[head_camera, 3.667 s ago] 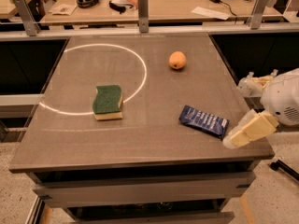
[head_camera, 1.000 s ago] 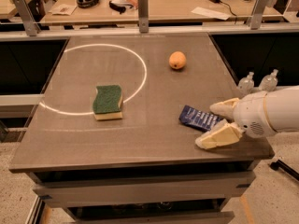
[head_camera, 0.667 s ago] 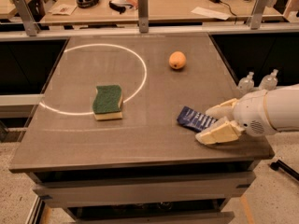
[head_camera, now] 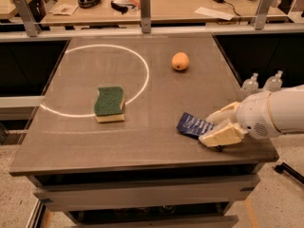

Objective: Move rxbar blueberry near sponge

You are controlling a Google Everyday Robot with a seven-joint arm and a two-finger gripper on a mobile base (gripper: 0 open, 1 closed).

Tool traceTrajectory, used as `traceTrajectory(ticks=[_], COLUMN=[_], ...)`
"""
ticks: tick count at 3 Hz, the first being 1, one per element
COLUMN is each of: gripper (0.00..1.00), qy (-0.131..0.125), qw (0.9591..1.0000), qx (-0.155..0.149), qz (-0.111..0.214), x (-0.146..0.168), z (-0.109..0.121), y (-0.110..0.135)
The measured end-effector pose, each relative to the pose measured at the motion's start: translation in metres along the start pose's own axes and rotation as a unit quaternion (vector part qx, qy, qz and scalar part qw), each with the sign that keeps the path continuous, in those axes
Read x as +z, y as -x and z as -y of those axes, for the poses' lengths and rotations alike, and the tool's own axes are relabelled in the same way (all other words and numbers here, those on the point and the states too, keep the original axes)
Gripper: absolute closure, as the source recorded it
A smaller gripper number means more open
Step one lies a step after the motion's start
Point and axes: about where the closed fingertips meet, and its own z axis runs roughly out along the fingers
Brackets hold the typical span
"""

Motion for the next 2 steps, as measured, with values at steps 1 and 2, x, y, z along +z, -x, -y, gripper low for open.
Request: traceTrajectory(ticks=[1, 2], gripper=[1.00, 1.00], qy=[0.000, 0.019], qw=[1.0000, 0.9992], qx=[0.000, -0.025], qz=[0.000, 0.025], x=[-0.001, 0.007], z=[0.000, -0.004], y=[0.001, 0.026])
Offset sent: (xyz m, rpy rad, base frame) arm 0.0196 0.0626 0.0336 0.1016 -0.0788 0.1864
